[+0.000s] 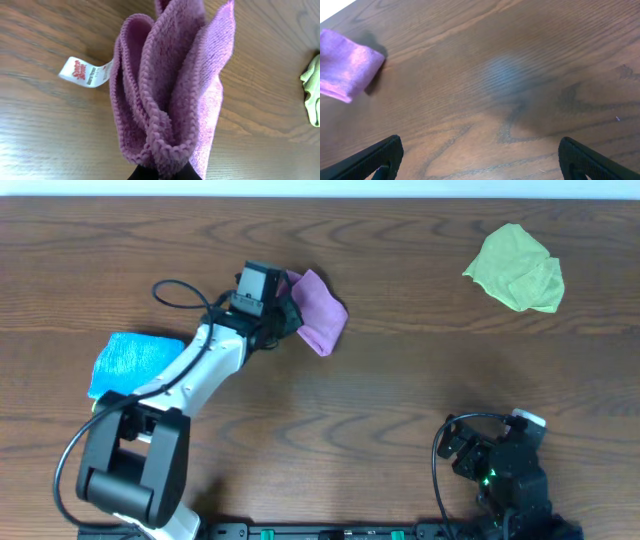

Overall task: Fold the cloth
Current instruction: 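Carry the folded cloth with the left gripper onto the towel stack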

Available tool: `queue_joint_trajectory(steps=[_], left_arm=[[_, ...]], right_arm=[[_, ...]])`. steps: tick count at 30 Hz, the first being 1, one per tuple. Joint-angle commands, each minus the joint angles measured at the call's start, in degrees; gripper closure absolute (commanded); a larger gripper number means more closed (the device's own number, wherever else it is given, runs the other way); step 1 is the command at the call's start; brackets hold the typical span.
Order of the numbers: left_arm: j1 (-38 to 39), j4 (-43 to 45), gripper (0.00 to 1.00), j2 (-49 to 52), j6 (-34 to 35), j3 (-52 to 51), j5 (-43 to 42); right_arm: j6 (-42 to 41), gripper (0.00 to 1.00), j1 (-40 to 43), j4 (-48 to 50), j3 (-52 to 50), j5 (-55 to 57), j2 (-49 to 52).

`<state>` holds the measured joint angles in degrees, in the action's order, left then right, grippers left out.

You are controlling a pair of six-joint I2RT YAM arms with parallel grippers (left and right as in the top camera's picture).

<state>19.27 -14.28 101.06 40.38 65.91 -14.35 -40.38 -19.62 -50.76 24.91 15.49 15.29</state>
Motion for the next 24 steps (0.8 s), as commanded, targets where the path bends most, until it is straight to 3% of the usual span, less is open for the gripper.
queue_joint_trajectory(steps=[1, 18, 24], left_arm=[[-2.51, -2.86, 0.94, -1.75, -1.9, 2.12, 0.87], [-17.59, -9.35, 0.94, -10.27, -7.61, 4.13, -7.89], [-21.31, -18.29, 0.94, -10.27, -13.14, 10.49, -8.2]], right_arm=[[-0.72, 0.01, 0.33, -0.04, -0.33, 1.01, -0.35], [-0.72, 0.01, 0.33, -0.04, -0.33, 1.01, -0.35], [-0.72, 0.01, 0.33, -0.07, -0.33, 1.01, -0.35]])
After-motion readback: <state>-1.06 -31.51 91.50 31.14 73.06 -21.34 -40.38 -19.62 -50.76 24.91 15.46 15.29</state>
